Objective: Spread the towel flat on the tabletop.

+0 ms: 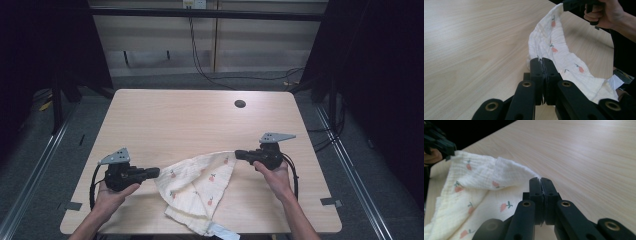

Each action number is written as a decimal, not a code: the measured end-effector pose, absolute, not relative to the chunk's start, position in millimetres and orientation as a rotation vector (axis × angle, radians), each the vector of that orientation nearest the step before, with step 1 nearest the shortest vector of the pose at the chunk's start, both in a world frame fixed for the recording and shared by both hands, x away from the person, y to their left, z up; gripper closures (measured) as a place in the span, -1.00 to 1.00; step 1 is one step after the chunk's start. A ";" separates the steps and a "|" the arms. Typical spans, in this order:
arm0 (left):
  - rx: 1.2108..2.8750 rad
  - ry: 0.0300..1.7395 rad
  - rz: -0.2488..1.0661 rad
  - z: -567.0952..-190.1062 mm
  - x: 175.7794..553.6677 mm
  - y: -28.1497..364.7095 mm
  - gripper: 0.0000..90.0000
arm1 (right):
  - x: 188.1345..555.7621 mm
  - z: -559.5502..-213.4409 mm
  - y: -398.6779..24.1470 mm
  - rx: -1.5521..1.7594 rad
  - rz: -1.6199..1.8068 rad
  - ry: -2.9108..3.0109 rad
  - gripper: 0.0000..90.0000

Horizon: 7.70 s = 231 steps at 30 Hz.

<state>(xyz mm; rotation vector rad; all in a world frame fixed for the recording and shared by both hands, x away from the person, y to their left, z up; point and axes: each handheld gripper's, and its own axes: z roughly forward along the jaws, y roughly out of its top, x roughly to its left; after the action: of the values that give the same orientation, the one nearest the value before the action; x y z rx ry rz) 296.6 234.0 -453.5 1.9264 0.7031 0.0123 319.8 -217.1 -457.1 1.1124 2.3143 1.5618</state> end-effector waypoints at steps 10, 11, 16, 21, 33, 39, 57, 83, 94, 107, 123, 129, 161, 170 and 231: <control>1.896 0.661 0.033 -436.6 294.5 233.2 0.96 | 312.7 -434.5 -214.2 1.087 1.607 2.301 0.97; 1.900 0.660 0.044 -435.2 293.4 233.4 0.96 | 311.7 -431.1 -213.7 1.079 1.612 2.299 0.97; 1.884 0.663 0.050 -428.6 292.0 239.4 0.96 | 308.2 -417.9 -214.3 1.056 1.622 2.290 0.97; 1.853 0.655 0.078 -416.2 293.7 241.6 0.96 | 308.5 -401.5 -221.1 1.045 1.625 2.261 0.97; 1.804 0.609 0.130 -377.2 309.7 231.9 0.96 | 308.2 -367.3 -226.6 1.001 1.644 2.216 0.97; 1.795 0.591 0.170 -358.0 313.1 230.4 0.96 | 306.2 -347.2 -234.0 0.989 1.647 2.176 0.97; 1.777 0.465 0.256 -308.0 278.0 236.1 0.96 | 260.2 -282.9 -228.1 0.825 1.591 2.159 0.98; 1.795 0.593 0.181 -352.0 318.9 217.3 0.96 | 261.8 -327.5 -244.8 0.968 1.534 2.127 0.97; 1.798 0.681 0.144 -380.6 336.1 225.8 0.96 | 300.3 -360.7 -237.0 1.073 1.573 2.133 0.97; 1.823 0.787 0.106 -418.7 381.6 220.1 0.96 | 343.3 -399.6 -232.3 1.212 1.533 2.136 0.97; 1.830 0.899 0.125 -438.6 402.3 223.3 0.55 | 381.7 -431.7 -238.2 1.353 1.428 2.077 0.69; 1.867 0.862 0.111 -439.4 384.8 230.7 0.52 | 361.7 -422.4 -240.8 1.286 1.387 2.141 0.64; 2.128 0.740 -0.028 -481.7 283.2 227.9 0.45 | 247.4 -492.0 -205.7 1.019 1.156 2.608 0.39; 2.149 0.712 -0.047 -482.7 280.0 222.8 0.42 | 239.9 -496.5 -201.1 0.932 1.068 2.601 0.44; 2.273 0.502 -0.218 -481.5 230.2 205.3 0.94 | 188.7 -491.0 -215.7 1.062 1.098 2.687 0.90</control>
<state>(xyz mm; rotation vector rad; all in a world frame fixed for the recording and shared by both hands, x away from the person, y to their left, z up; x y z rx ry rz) 230.2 205.3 -481.5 2.2727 0.5025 -0.2178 188.7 -215.7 -491.0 1.0621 2.6871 1.0984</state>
